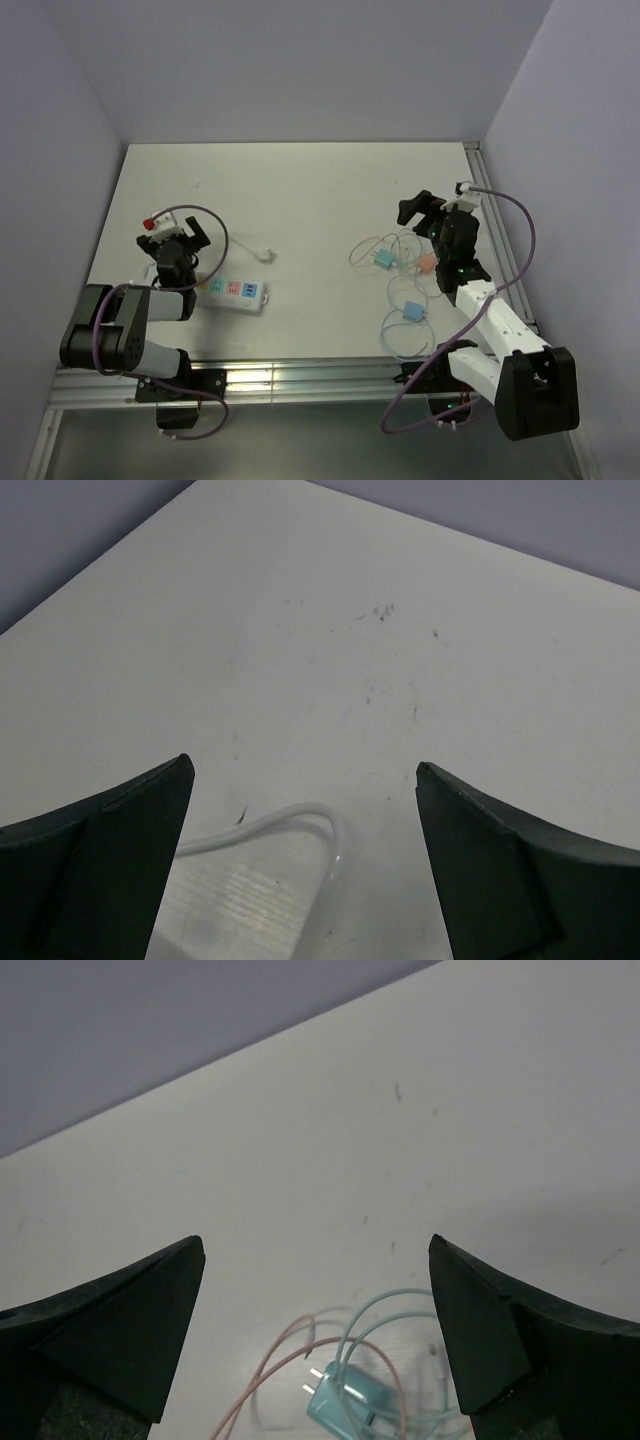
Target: Insert the plug
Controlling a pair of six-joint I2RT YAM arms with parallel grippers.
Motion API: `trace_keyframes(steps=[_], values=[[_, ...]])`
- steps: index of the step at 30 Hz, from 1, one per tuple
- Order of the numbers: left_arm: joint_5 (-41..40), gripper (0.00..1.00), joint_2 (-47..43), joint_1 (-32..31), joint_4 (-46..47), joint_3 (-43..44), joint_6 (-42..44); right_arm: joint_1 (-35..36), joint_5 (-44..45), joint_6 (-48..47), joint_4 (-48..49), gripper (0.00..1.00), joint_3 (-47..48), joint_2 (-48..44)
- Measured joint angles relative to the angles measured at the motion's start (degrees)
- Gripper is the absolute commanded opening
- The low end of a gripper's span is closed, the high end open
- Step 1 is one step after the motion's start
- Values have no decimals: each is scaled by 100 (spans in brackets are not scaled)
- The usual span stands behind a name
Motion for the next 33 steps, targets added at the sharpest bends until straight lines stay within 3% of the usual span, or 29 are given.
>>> trace_keyframes(steps=[4, 9, 16, 22, 28, 33], values=[[162, 100, -442, -22, -1235, 678, 142, 114, -549, 122, -476, 100, 247, 140], [4, 99, -1189, -315, -1969, 1440, -13, 697, -922, -157, -1064, 100, 1047, 442], [-337, 100, -2177, -570, -3613, 1784, -1650, 2173, -1596, -988, -1360, 100, 2026, 1521], [-807, 100, -2872, -586, -6199, 2527, -3287, 3139, -2028, -1609, -1847, 100, 2828, 2826], [-625, 99, -3560, -586, -7726, 3152, -3818, 4448, -2061, -2186, -2361, 100, 4098, 4251], [-605, 99, -4376, -586, -8701, 3228, -4269, 5130, -1941, -2610, -2918, 100, 5049, 4986]])
